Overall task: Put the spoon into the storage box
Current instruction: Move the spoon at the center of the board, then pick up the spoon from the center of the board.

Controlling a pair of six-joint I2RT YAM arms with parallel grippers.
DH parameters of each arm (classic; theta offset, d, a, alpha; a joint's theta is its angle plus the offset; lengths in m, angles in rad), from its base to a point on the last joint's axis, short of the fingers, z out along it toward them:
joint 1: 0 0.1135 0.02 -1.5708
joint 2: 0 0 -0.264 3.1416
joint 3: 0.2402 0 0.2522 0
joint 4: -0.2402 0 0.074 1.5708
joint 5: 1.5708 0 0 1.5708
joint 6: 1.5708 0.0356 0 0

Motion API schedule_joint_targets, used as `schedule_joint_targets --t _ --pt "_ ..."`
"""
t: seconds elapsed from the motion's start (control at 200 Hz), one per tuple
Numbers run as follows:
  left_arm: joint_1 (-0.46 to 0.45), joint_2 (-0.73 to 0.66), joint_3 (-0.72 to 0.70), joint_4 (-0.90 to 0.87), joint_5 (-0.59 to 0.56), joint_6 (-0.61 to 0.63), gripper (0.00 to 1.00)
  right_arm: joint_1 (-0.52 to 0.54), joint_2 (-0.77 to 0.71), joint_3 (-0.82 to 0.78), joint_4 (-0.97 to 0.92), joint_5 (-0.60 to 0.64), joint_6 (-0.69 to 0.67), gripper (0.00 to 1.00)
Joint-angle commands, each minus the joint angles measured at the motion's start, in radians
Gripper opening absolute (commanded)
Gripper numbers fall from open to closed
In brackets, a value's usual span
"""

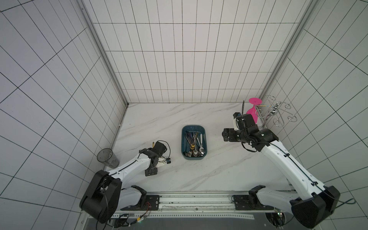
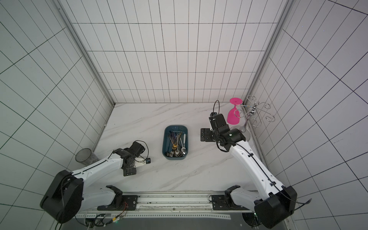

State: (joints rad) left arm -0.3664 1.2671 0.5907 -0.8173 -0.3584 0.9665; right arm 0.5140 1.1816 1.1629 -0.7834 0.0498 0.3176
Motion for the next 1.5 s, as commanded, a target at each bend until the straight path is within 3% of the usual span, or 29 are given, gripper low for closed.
schedule_joint_targets --t 0.0,0.175,0.3,0.53,0.745,0.969,1.129,1.229,1.369,1.494 --pt "0.086 0.049 0.054 0.120 0.009 0.102 0.78 -0.014 -0.015 -0.027 -0.025 0.016 -0.018 0.89" --pt "0.190 0.093 0.155 0.052 0.108 0.046 0.76 -0.023 -0.017 -0.037 -0.022 0.004 -0.018 0.89" --pt "0.185 0.035 0.127 -0.013 0.197 0.060 0.76 -0.033 -0.026 -0.044 -0.024 0.014 -0.022 0.89" --pt "0.095 -0.013 -0.025 0.132 0.095 0.129 0.76 -0.041 -0.015 -0.039 -0.022 -0.001 -0.023 0.89" --pt "0.115 0.061 0.002 0.237 0.010 0.146 0.70 -0.046 -0.027 -0.051 -0.019 0.005 -0.029 0.89" --pt "0.127 0.092 0.015 0.271 -0.001 0.181 0.64 -0.058 -0.036 -0.052 -0.022 -0.001 -0.032 0.89" --pt "0.126 0.115 0.022 0.274 0.015 0.185 0.49 -0.061 -0.032 -0.056 -0.021 -0.008 -0.032 0.89" --pt "0.126 0.125 0.015 0.274 0.025 0.194 0.32 -0.062 -0.035 -0.056 -0.022 -0.010 -0.034 0.89" --pt "0.127 0.110 0.009 0.259 0.044 0.213 0.00 -0.065 -0.037 -0.058 -0.022 -0.004 -0.038 0.89" --pt "0.127 0.065 0.033 0.224 0.075 0.216 0.00 -0.067 -0.033 -0.056 -0.021 -0.010 -0.038 0.89"
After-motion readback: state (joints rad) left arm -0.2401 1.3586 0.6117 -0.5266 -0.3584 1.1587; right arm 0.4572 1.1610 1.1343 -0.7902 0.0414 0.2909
